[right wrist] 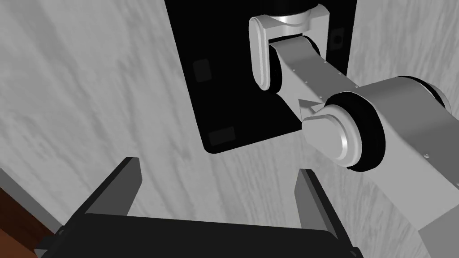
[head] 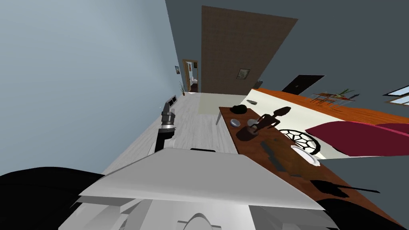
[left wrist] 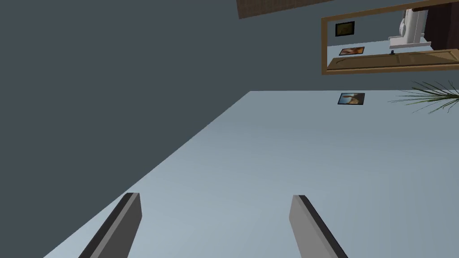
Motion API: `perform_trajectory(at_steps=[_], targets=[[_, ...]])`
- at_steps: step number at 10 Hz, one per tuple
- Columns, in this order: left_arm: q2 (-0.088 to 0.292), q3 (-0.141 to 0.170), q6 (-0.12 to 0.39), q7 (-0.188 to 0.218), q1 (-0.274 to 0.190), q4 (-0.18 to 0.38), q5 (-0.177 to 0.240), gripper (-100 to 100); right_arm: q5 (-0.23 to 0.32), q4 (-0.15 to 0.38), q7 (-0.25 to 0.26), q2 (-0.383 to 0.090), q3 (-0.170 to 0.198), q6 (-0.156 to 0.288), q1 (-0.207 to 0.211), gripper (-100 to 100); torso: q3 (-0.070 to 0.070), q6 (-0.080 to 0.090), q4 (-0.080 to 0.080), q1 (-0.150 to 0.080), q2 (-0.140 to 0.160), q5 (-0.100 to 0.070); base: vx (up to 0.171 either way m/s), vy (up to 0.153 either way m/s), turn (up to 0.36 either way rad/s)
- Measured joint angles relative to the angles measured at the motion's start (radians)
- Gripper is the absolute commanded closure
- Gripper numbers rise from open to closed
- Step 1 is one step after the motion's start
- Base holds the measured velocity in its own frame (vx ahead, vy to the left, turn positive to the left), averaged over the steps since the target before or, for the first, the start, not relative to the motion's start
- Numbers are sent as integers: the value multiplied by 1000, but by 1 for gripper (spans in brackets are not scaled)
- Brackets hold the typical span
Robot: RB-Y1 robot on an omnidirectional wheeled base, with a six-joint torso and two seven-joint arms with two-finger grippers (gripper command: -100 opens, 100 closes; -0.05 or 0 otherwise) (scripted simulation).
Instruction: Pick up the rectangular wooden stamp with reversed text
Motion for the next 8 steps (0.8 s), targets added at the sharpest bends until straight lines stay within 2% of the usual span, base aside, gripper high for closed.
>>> perform_trajectory(at_steps=[1,3,4,6,8], targets=[[0,0,0,0,0,0,0,0,16,22,-11,-10,-12,16,23,-100,0,0,0,0,-1,0,-30,-168,356],[0,0,0,0,0,0,0,0,45,101,-38,-10,-15,46,13,-100,-1,0,0,0,-2,0,-50,-149,345],[0,0,0,0,0,0,0,0,55,115,-55,-23,-23,65,17,-100,-1,1,0,1,-2,0,-4,-135,298],[0,0,0,0,0,0,0,0,72,146,-88,-34,-38,98,12,-100,-4,1,-1,4,-8,0,39,-93,296],[0,0,0,0,1,0,0,0,93,200,-114,-15,-69,102,-14,-100,-8,1,-3,7,-14,1,132,-54,288]])
